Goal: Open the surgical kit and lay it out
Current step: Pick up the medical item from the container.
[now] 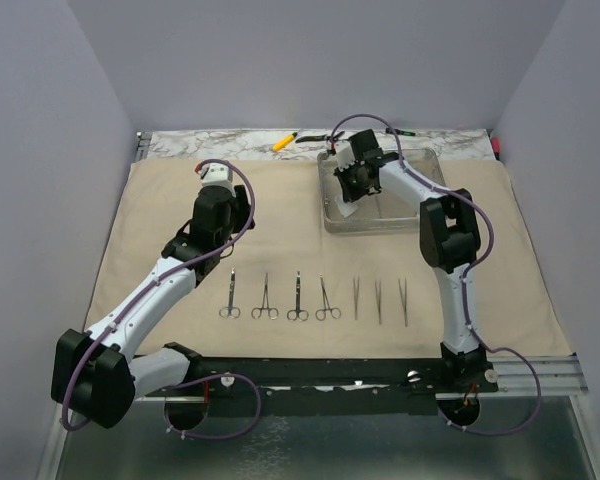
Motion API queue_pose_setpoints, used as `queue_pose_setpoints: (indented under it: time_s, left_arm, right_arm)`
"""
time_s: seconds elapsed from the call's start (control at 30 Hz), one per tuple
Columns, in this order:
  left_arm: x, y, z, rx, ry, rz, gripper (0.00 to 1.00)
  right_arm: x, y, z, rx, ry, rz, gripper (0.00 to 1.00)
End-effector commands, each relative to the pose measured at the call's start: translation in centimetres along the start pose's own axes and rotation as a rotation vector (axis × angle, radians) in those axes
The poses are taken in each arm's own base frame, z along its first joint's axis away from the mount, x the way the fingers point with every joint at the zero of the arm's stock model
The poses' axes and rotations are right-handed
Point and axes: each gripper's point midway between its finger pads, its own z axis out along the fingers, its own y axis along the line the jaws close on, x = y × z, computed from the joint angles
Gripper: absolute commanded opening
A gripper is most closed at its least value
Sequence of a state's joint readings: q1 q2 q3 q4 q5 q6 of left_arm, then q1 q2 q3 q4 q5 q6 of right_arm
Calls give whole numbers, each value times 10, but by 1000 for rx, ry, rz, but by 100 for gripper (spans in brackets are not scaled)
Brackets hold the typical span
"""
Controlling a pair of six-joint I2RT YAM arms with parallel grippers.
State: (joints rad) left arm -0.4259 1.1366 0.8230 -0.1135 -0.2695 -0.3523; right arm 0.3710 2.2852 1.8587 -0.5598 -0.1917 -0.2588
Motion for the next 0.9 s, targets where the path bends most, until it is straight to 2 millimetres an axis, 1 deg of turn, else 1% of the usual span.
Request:
queue_pose_setpoints:
  time_s: [0.0, 0.07, 0.13, 0.27, 0.37, 0.53, 0.6, 0.7, 0.77, 0.87]
  left_arm:
    - [-9, -3, -3, 23, -17, 10, 54]
    - [-10, -2, -5, 22, -22, 10, 54]
    - [-12, -2, -7, 22, -30, 9, 54]
    - [-13, -1, -11, 21, -39, 5, 54]
    - [-14, 0, -13, 23, -45, 1, 54]
    - [-16, -2, -16, 36, -51, -10, 54]
    - [-17, -2, -18, 39, -55, -14, 54]
    - [-21, -2, -23, 41, -71, -26, 54]
    - [-26, -1, -28, 39, -90, -37, 54]
    - [-35, 1, -39, 42, -130, -55, 54]
  right_arm:
    - [-9, -12, -18, 77, -42, 33, 1]
    - [-23, -19, -35, 132, -97, 51, 1]
    - [-32, -22, -50, 164, -142, 67, 1]
    - [-42, -23, -70, 198, -209, 106, 1]
    - [-42, -23, -77, 214, -236, 141, 1]
    - [-37, -18, -83, 209, -242, 205, 1]
    - [-40, -15, -89, 202, -265, 225, 1]
    - [-52, -5, -101, 154, -322, 280, 1]
    - [-64, 3, -114, 114, -366, 305, 1]
    - [-84, 22, -137, 17, -442, 340, 1]
